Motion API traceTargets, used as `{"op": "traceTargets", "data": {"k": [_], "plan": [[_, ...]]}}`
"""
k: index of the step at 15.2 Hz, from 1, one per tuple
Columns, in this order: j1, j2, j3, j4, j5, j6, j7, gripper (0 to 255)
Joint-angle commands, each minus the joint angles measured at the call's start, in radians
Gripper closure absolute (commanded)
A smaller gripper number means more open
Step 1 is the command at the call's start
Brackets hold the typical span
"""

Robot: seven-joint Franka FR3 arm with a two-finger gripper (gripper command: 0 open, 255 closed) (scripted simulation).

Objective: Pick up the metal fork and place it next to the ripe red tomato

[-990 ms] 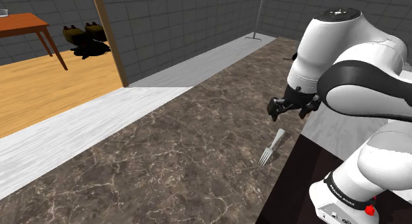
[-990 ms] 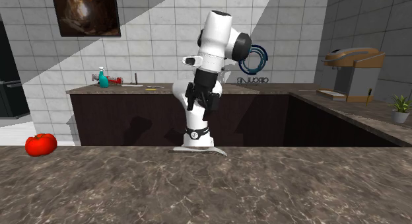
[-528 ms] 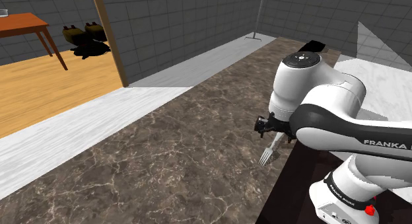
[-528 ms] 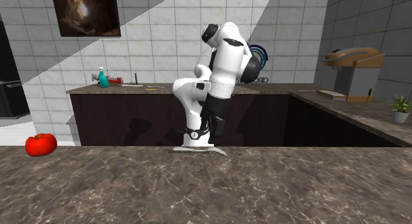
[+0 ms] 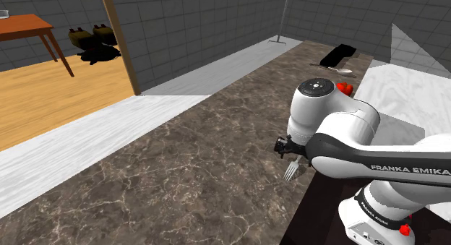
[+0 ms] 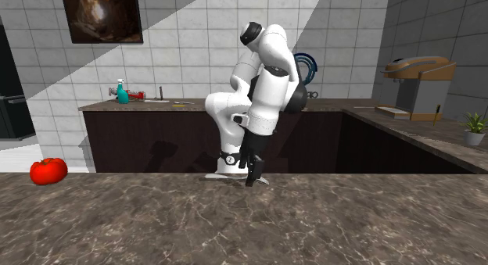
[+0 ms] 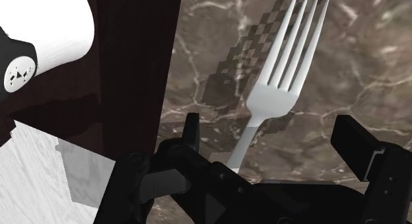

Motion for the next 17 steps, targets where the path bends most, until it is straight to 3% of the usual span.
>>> {"op": "traceTargets", "data": {"k": [1, 8, 9, 17], "plan": [[-0.004, 0.020, 0.016, -0.016, 0.009, 0.035, 0.002, 0], [-0.004, 0.020, 0.016, -0.016, 0.009, 0.035, 0.002, 0], [-0.004, 0.020, 0.016, -0.016, 0.009, 0.035, 0.002, 255], [-0.004, 0.019, 0.016, -0.016, 0.009, 0.034, 0.002, 255]]}}
